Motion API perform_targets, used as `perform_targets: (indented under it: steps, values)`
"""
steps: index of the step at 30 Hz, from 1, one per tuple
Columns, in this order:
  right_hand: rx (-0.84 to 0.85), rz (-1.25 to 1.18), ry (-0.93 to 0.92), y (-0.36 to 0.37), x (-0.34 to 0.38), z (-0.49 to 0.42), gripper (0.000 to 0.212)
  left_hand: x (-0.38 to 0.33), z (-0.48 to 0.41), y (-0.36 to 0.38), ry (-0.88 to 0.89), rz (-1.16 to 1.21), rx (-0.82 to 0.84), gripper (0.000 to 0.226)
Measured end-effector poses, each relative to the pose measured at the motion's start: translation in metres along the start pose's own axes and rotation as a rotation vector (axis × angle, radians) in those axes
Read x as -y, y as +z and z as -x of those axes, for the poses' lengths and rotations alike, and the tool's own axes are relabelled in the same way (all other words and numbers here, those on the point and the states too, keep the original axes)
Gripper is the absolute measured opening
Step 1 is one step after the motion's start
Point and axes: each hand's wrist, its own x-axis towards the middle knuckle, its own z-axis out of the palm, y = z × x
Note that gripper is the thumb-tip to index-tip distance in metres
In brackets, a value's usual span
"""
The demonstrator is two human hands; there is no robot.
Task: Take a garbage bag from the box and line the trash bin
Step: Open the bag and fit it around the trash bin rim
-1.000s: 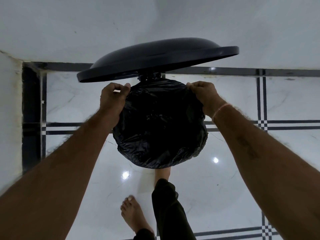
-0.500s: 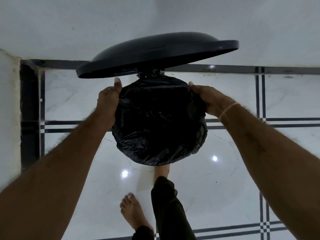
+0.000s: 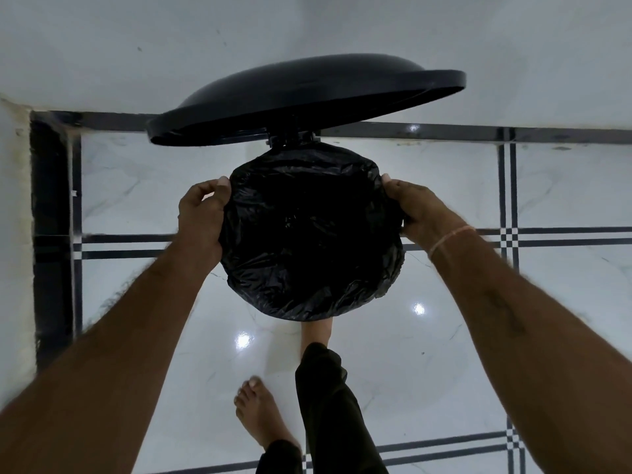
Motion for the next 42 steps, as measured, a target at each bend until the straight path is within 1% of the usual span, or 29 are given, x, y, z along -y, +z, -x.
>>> perform_targets:
  steps: [2, 4, 7, 9, 11, 13, 16, 19, 22, 24, 26, 27, 30, 31, 33, 35, 37, 39, 41, 42]
  values:
    - [-0.004, -0.005, 0.022, 0.002, -0.001, -0.001, 0.027, 0.002, 0.000, 0.000, 0.004, 0.008, -0.018, 0.021]
    - [-0.031, 0.011, -0.007, 0.002, -0.006, -0.003, 0.029, 0.004, 0.002, -0.001, 0.022, -0.002, -0.017, 0.025]
    - [-0.088, 0.005, -0.112, 0.003, -0.014, 0.004, 0.039, 0.006, 0.006, -0.003, 0.023, 0.037, -0.028, 0.025]
    - [-0.111, 0.012, -0.155, 0.001, -0.022, 0.010, 0.045, 0.006, 0.009, -0.005, 0.002, 0.074, -0.025, 0.018]
    - [-0.095, 0.029, -0.176, -0.002, -0.027, 0.017, 0.042, 0.010, 0.011, -0.007, 0.004, 0.074, -0.009, 0.009]
    - [-0.061, -0.008, -0.139, -0.004, -0.030, 0.018, 0.034, 0.014, 0.012, -0.011, 0.011, 0.061, -0.002, 0.010]
    - [-0.035, -0.033, -0.051, -0.005, -0.022, 0.016, 0.036, 0.017, 0.010, -0.013, -0.014, 0.080, -0.001, 0.011]
    - [-0.056, -0.007, -0.076, -0.006, -0.020, 0.011, 0.024, 0.020, 0.010, -0.016, -0.042, 0.122, -0.023, 0.017]
    - [-0.099, 0.070, -0.184, -0.005, -0.023, 0.011, 0.030, 0.023, 0.014, -0.016, -0.017, 0.103, -0.019, 0.026]
    - [-0.109, 0.087, -0.218, -0.005, -0.026, 0.013, 0.040, 0.023, 0.017, -0.015, -0.021, 0.080, -0.030, 0.029]
    - [-0.085, 0.077, -0.192, -0.005, -0.028, 0.016, 0.050, 0.023, 0.020, -0.015, -0.057, 0.058, -0.035, 0.031]
    - [-0.064, 0.065, -0.167, -0.006, -0.028, 0.016, 0.048, 0.023, 0.020, -0.016, -0.082, 0.054, -0.027, 0.032]
    - [0.022, -0.018, -0.046, -0.010, -0.028, 0.013, 0.033, 0.025, 0.020, -0.019, -0.108, 0.056, 0.047, 0.026]
    - [0.024, -0.046, -0.031, -0.011, -0.027, 0.010, 0.027, 0.026, 0.019, -0.020, -0.116, 0.060, 0.064, 0.022]
    - [-0.016, -0.041, -0.064, -0.010, -0.024, 0.006, 0.020, 0.025, 0.020, -0.019, -0.137, 0.078, 0.036, 0.022]
    - [-0.066, 0.011, -0.129, -0.006, -0.022, 0.008, 0.027, 0.024, 0.023, -0.016, -0.148, 0.064, -0.005, 0.026]
    - [-0.072, 0.077, -0.160, -0.002, -0.025, 0.009, 0.040, 0.024, 0.028, -0.014, -0.161, 0.036, -0.025, 0.030]
    - [-0.037, 0.070, -0.112, 0.001, -0.026, 0.011, 0.047, 0.024, 0.032, -0.013, -0.185, 0.024, -0.024, 0.034]
    - [0.046, -0.037, 0.009, 0.002, -0.025, 0.012, 0.045, 0.023, 0.033, -0.012, -0.231, 0.027, -0.018, 0.039]
    - [0.055, -0.091, 0.045, 0.002, -0.025, 0.011, 0.044, 0.022, 0.033, -0.011, -0.250, 0.041, -0.023, 0.040]
